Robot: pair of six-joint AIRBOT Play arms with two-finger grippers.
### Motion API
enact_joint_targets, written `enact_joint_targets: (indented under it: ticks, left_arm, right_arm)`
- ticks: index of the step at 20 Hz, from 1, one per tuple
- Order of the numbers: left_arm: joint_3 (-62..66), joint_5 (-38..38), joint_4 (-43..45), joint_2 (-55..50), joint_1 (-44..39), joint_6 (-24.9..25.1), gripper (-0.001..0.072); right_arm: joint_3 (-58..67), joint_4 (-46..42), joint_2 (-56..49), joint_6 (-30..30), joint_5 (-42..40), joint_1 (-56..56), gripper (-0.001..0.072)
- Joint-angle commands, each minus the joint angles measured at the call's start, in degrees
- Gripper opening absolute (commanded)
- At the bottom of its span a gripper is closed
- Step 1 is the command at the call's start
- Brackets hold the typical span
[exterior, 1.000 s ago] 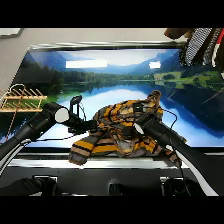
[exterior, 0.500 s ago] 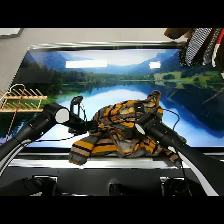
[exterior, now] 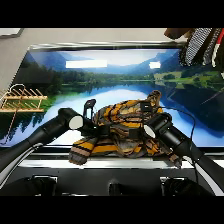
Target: Fold the clothes and pants, and hang the long-sleeved shirts on hangers.
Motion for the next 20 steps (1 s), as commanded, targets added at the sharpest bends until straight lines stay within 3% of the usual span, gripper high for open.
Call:
enact_joint_targets:
  ticks: [1,12,13,14,19,20]
  left_arm:
    - [2.43,1.4,-0.37,-3.89,-1.44,-0.87,0.0618]
    - [6.8,0.72,2.16,-10.69,-1.38,-1.77,0.0599]
    - [6.8,0.72,2.89,-10.69,-1.38,-2.27,0.0583]
    - [6.8,0.94,3.32,-10.69,-1.33,-2.36,0.0501]
    - [6.8,2.84,3.69,-10.95,-1.33,-2.67,0.0497]
    - [6.8,2.86,3.65,-11.17,-1.33,-2.99,0.0397]
  right_arm:
    - [0.04,0.52,0.63,0.07,1.18,0.04,0.0037]
    - [0.04,1.07,0.61,0.22,-1.07,0.04,0.0037]
    - [0.04,1.07,0.63,0.22,-1.25,0.04,0.0037]
    - [0.04,1.07,0.61,0.22,-1.73,0.04,0.0037]
    - [0.04,1.07,0.61,0.22,-2.64,0.04,0.0037]
    - [0.04,1.07,0.61,0.22,-2.64,0.04,0.0037]
